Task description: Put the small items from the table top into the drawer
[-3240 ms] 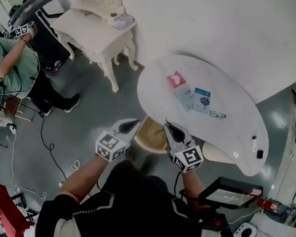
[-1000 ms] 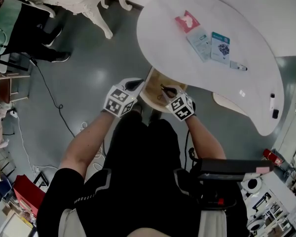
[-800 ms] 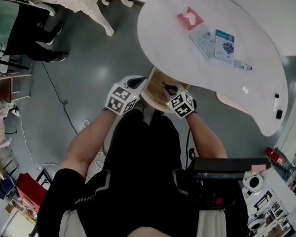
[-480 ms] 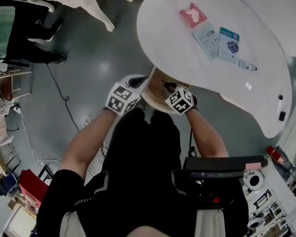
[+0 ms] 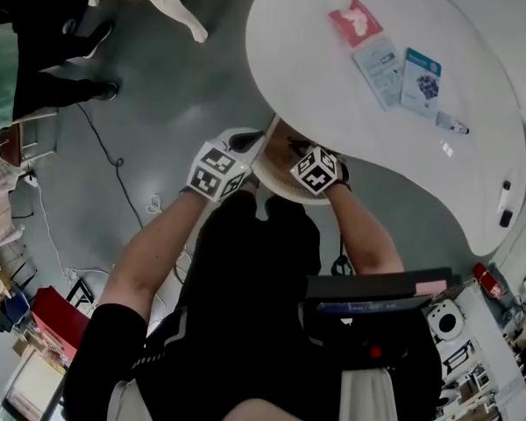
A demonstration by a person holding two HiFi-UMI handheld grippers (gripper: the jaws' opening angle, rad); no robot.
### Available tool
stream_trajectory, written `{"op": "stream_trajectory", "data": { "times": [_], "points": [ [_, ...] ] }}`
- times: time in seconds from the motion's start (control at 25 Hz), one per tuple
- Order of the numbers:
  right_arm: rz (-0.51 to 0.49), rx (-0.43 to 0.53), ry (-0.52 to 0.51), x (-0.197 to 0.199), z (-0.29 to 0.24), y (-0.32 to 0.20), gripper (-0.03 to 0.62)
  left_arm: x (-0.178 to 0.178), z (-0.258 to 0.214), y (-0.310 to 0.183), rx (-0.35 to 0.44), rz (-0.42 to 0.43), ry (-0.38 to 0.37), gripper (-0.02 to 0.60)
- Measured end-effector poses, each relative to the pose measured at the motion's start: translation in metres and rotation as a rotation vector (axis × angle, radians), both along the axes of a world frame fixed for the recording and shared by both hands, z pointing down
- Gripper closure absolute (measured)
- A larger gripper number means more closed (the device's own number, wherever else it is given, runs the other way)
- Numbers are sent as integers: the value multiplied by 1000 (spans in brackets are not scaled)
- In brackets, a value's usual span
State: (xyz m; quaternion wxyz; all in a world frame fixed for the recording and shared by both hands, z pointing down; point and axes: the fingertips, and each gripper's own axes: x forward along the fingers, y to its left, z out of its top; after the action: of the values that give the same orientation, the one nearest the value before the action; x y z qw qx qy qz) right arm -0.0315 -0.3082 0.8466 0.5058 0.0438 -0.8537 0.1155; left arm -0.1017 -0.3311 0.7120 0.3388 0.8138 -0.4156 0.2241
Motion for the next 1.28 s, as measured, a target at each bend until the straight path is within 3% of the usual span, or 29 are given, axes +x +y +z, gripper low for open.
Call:
{"op": "stream_trajectory", "data": {
  "times": [0.68,1.28],
  "points": [
    [30,60,116,-6,46,-24,565,-12,15,5,-27,-53,11,580],
    [68,79,140,-9,57,-26,547,-21,13,18,-20,-93,32,580]
  ]
}}
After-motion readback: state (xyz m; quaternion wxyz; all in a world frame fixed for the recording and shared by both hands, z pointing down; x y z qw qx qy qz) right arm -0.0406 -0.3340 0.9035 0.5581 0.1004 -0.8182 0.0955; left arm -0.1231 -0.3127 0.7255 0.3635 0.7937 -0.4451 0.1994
